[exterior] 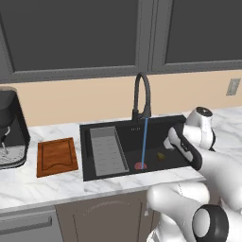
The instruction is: Pick the kiwi from the sink and place it on the cutting board to airdry. Then turn off the sink faucet.
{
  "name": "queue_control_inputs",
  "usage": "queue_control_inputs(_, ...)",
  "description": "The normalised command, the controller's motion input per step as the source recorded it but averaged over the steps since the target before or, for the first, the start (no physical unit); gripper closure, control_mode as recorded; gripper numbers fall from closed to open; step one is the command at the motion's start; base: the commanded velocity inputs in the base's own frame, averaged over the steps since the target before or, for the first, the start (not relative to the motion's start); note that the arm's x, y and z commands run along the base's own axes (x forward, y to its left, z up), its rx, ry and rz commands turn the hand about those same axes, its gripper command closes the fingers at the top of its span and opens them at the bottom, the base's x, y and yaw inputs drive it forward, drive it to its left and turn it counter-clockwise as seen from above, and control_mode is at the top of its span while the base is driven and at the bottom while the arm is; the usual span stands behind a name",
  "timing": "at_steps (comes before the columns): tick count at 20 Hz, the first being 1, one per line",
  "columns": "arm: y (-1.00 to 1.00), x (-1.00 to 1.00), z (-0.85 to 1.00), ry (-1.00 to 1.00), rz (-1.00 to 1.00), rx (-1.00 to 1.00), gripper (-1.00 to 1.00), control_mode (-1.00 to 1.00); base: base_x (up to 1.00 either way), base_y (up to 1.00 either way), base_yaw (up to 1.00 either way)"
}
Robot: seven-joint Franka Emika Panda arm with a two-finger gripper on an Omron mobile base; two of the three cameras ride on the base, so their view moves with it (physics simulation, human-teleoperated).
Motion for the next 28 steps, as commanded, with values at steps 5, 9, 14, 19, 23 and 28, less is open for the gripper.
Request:
queue_control_inputs(5,-0.16,0.30,-0.37,0.03,0.00,0.00,-1.00,-1.00,0.00,0.00,0.00)
queue_control_inputs(9,-0.14,0.23,-0.22,0.01,0.00,0.01,-1.00,-1.00,0.00,0.00,0.00)
queue_control_inputs(14,-0.02,0.16,-0.06,0.00,0.00,0.00,-1.00,-1.00,0.00,0.00,0.00)
queue_control_inputs(19,0.00,0.18,-0.07,0.00,0.00,0.00,-1.00,-1.00,0.00,0.00,0.00)
queue_control_inputs(23,0.00,0.24,-0.16,0.00,0.00,0.00,-1.00,-1.00,0.00,0.00,0.00)
queue_control_inputs(28,0.00,0.23,-0.28,0.00,0.00,0.00,-1.00,-1.00,0.00,0.00,0.00)
